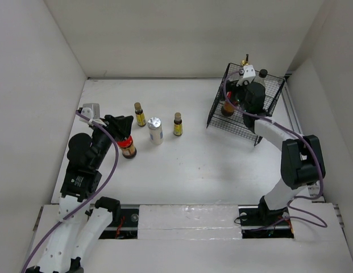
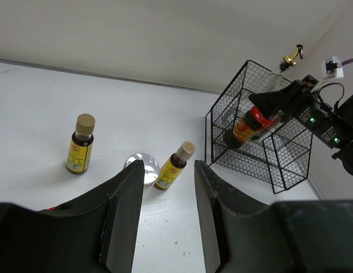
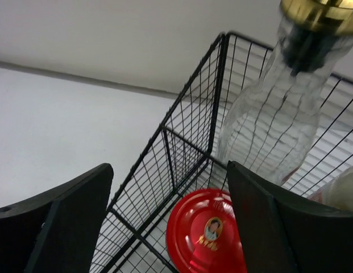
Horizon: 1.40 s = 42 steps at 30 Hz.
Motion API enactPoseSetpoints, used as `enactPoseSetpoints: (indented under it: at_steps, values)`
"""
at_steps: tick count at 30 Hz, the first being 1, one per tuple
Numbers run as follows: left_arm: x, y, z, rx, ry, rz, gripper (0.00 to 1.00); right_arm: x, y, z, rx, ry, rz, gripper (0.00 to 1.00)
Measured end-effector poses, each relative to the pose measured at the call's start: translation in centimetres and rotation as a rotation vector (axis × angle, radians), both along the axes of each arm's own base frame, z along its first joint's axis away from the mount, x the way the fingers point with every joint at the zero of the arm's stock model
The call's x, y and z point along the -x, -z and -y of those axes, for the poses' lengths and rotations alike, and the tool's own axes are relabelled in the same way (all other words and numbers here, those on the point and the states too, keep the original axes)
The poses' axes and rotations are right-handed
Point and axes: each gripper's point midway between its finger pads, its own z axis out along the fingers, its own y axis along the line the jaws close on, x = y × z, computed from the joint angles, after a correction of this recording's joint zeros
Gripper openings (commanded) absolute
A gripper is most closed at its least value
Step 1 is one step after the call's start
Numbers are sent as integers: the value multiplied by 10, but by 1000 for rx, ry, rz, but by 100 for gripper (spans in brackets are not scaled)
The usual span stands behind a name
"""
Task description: Organize the condiment bottles
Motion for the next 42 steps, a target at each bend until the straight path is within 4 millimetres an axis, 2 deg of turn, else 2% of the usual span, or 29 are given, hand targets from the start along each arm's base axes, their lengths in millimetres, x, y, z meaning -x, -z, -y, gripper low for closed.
enactPoseSetpoints:
  at_steps: [4,7,8,9,10,12,13,16,18,20,21,24,28,31,34,42]
  values:
    - [0,0,0,0,0,0,36,-4,-35,0,5,-1,59,88]
    - [0,0,0,0,0,0,36,4,-67,-2,7,-7,116,88]
    - [0,0,0,0,0,0,36,8,-75,-2,15,-9,130,83]
    - [0,0,0,0,0,0,36,12,-85,-5,15,-16,147,83]
    - [0,0,0,0,0,0,36,17,-93,-10,19,-28,159,74]
    - [0,0,0,0,0,0,36,27,-105,-28,32,-72,183,52]
    - [0,0,0,0,-1,0,36,34,-109,-42,34,-109,190,28]
    - [-1,0,-4,0,-22,0,36,63,-111,-102,46,-297,201,13]
    - [-3,0,-8,3,-47,-3,36,90,-102,-153,61,-464,197,13]
    - [-3,2,-14,9,-84,-11,36,122,-89,-207,78,-634,185,24]
    - [-3,3,-19,13,-113,-16,36,139,-81,-234,86,-720,178,47]
    - [0,3,-35,33,-202,-22,36,182,-58,-298,110,-927,143,77]
    - [8,-4,-59,82,-324,-2,37,223,-31,-360,145,-1115,109,91]
    - [14,-6,-74,116,-403,6,42,239,-11,-390,179,-1180,88,97]
    - [19,-10,-82,138,-442,19,43,244,9,-413,207,-1212,65,99]
    - [22,-12,-84,152,-447,28,46,215,86,-442,293,-1169,-63,100]
